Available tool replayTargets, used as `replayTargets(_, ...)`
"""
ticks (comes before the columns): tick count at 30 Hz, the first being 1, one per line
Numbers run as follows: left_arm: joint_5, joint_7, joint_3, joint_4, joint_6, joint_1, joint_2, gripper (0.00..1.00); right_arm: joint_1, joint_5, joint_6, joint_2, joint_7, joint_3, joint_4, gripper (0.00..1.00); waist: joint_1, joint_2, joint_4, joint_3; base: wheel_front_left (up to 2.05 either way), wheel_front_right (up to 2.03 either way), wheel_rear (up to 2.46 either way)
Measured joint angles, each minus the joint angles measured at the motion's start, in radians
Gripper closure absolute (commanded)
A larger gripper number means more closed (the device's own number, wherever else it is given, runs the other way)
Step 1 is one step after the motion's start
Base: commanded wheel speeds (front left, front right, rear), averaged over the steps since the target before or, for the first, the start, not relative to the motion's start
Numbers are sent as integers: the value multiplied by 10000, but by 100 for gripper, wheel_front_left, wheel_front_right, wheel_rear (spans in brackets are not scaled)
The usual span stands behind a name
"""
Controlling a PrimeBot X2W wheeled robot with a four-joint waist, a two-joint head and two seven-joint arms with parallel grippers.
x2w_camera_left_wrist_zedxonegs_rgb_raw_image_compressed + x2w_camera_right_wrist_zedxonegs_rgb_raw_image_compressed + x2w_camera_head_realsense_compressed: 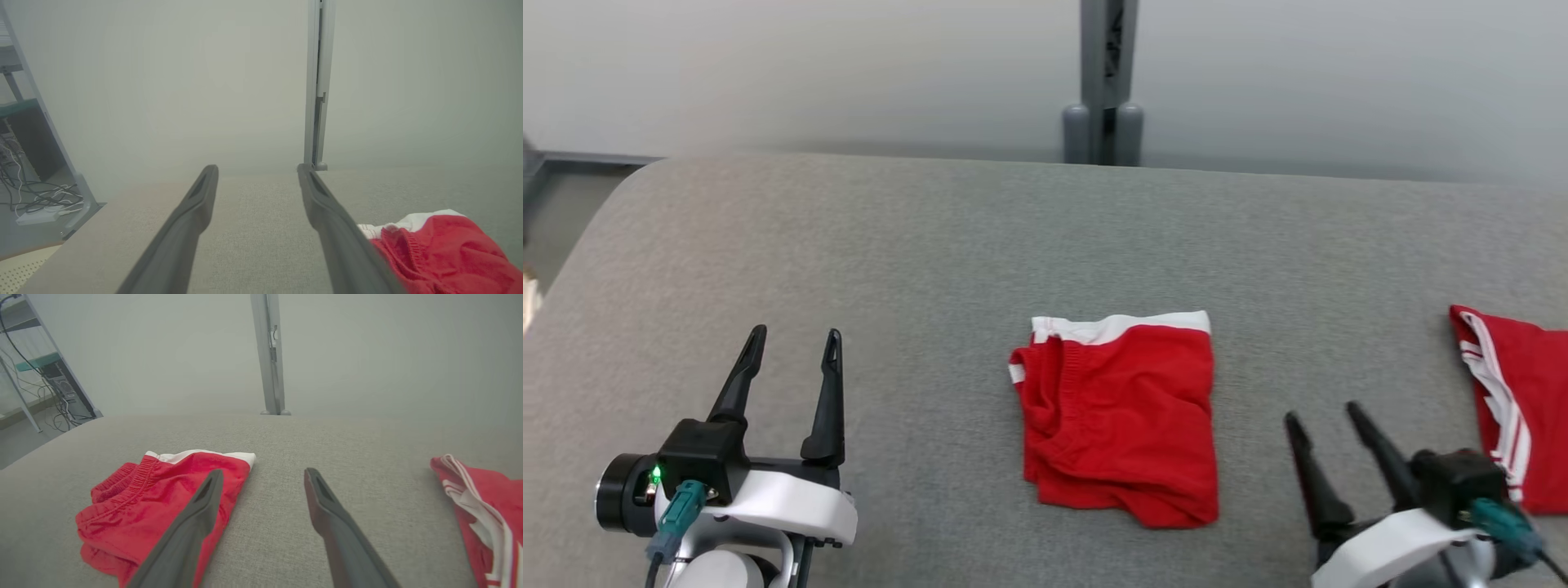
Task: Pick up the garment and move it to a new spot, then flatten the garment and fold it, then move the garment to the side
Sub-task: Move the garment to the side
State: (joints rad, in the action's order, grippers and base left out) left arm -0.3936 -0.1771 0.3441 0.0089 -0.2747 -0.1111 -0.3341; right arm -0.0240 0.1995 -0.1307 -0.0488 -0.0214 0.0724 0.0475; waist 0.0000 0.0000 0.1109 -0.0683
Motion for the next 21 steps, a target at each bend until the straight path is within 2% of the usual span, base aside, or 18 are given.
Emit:
replayTargets(10, -186, -347, 148, 305, 332, -216, 192, 0, 1029, 556, 0, 27, -422, 1039, 3377, 0, 0, 0, 1309, -141, 0, 0, 0)
replayTargets(18, -186, -750, -86, 407, 731, -458, 265, 0, 1629, 1381, 0, 12, -604, 1661, 5269, 0, 0, 0, 1767, -103, 0, 0, 0)
replayTargets(19, -186, -771, -119, 456, 811, -528, 293, 0, 1708, 1611, 0, 15, -665, 1728, 5382, 44, 0, 0, 1787, -118, 0, 0, 0)
replayTargets(20, -186, -771, -119, 456, 811, -528, 293, 0, 1708, 1611, 0, 15, -665, 1728, 5382, 69, 0, 0, 1787, -118, 0, 0, 0)
replayTargets(21, -138, -803, -257, 510, 905, -657, 353, 0, 1908, 1720, 0, 8, -775, 1889, 5593, 100, 0, 0, 1807, -160, 0, 0, 0)
